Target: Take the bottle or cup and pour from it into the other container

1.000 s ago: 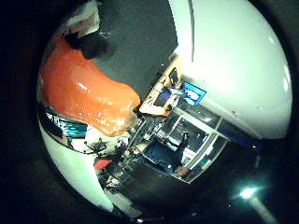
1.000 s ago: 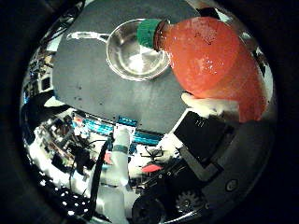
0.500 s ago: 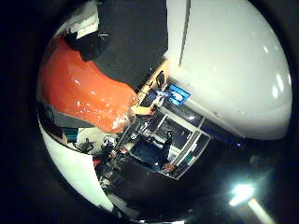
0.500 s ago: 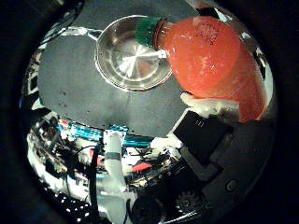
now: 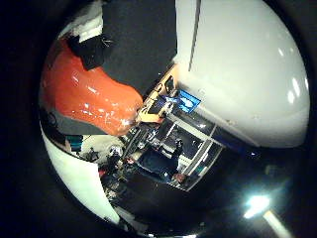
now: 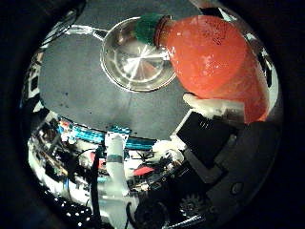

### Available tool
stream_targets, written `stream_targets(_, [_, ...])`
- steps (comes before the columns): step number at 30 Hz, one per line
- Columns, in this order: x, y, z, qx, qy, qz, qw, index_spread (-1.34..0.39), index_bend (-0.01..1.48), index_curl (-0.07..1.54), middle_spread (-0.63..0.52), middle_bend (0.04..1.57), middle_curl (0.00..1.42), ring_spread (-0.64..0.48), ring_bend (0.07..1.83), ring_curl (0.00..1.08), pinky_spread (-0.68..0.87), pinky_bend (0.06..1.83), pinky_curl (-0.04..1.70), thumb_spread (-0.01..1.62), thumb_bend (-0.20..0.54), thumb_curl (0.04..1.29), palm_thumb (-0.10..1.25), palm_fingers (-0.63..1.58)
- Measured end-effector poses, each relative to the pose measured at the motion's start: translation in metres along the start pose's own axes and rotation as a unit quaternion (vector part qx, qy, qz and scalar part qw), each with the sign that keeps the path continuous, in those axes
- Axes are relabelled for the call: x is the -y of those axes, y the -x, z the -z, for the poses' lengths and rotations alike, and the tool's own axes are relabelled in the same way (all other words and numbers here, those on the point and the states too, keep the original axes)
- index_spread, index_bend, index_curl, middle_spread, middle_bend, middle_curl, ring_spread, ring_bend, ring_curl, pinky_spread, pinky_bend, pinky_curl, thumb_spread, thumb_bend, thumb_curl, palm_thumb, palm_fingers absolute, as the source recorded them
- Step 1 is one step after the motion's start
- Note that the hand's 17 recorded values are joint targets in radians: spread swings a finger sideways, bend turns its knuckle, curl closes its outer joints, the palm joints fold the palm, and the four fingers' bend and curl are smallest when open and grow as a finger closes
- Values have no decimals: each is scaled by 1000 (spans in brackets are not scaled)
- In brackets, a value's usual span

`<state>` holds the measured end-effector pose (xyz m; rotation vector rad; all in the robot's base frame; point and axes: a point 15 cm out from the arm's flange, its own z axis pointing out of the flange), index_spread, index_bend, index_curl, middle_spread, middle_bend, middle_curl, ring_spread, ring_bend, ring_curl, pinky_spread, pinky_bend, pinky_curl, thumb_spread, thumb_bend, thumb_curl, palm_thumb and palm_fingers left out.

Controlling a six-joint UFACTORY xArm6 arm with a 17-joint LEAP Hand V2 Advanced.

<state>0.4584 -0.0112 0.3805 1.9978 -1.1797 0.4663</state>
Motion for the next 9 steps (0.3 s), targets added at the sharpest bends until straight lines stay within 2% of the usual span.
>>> stream_targets(9, [-22, 18, 29, 82, -51, 12, 995, -223, 1152, 941, -168, 1286, 969, -288, 1248, 992, -310, 1122, 1030, 113, -18, 943, 1157, 1079])
